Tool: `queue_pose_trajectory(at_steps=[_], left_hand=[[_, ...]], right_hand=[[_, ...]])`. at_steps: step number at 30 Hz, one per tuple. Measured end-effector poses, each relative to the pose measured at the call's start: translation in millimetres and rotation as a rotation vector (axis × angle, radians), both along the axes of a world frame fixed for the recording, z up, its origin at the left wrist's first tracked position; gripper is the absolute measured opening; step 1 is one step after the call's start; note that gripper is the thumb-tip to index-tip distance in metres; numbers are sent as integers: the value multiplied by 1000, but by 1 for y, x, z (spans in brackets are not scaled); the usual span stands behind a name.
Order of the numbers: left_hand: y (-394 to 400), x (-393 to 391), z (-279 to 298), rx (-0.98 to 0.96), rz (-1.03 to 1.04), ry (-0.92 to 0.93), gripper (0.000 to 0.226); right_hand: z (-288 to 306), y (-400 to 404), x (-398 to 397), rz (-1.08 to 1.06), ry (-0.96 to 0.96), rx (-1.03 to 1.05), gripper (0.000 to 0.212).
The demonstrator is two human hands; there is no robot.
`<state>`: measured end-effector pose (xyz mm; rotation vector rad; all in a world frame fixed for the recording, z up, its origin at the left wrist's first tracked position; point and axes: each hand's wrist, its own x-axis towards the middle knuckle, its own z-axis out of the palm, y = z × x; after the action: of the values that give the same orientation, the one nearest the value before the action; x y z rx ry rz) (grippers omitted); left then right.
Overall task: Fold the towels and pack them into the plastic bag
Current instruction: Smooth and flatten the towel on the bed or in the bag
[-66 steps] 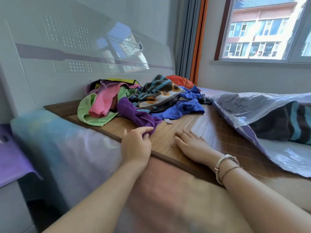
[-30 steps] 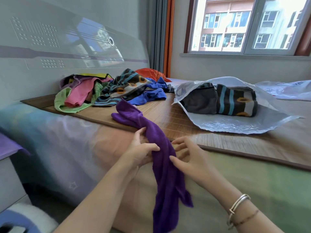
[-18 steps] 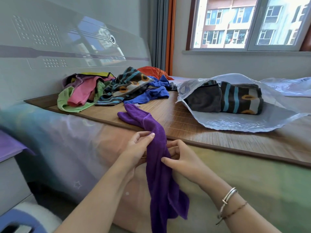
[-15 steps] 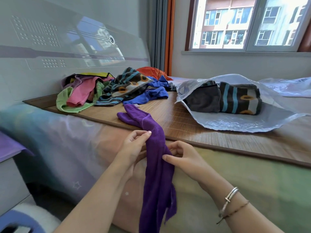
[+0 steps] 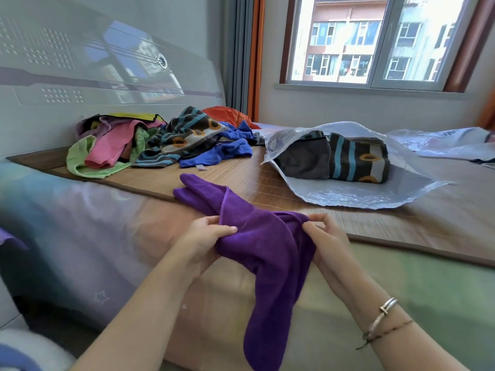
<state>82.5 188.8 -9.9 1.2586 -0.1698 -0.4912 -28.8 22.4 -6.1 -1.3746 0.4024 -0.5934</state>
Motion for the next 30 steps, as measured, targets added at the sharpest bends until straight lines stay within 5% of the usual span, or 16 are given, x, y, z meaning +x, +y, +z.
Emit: queue_pose_trajectory(at_steps=[4,8,12,16,18,25,30], left_hand=[[2,1,-5,355,88,-208,27],[5,-2,1,454,93,-169,29],[4,-18,5,349,-109,-76,2],[3,-24,1,351,-143,-92,8],[5,-24,1,330,-102,-91,14],[14,-21,10,355,46,-189,16],[33,-15,42,143,131,-114,13]], right_hand=[[5,-20,-7,-165,-82,184,14],[8,-28,-7,-202,-85,188,18],[7,-22,-7,-106,42,-114,24],[3,-30,-8,-232,251,-568,23],[4,-38,-8,-273,293,-610,10],[17,-44,-27,1,267,-241,18],[43,-40,-42,164,112,37,23]])
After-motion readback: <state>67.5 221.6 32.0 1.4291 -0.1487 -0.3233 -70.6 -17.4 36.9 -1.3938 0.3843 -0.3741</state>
